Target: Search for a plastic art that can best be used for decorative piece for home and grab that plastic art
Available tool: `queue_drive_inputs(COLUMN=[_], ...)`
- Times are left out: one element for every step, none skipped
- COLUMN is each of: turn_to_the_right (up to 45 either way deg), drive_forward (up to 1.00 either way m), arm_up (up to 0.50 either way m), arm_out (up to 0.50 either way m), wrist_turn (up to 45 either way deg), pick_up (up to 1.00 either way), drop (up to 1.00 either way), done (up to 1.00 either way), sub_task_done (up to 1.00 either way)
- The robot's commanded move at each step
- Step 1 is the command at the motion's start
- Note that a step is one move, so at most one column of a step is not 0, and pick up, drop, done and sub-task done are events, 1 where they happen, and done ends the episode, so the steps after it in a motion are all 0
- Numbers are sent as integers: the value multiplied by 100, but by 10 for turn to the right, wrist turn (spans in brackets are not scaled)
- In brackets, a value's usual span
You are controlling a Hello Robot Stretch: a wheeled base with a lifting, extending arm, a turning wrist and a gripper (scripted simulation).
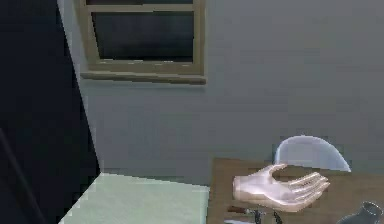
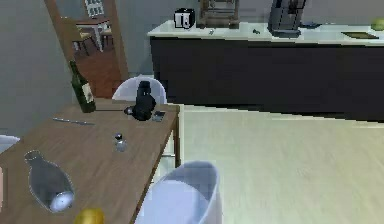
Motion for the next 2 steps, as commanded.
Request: queue_drive_inputs(turn_to_the_right=[450,-90], drive_forward=[0,0], arm_up=[0,0], arm_out=[0,0], wrist_turn=[0,0], pick_up=[0,0], drop=[0,0], done=[0,0], sub_task_done=[0,0])
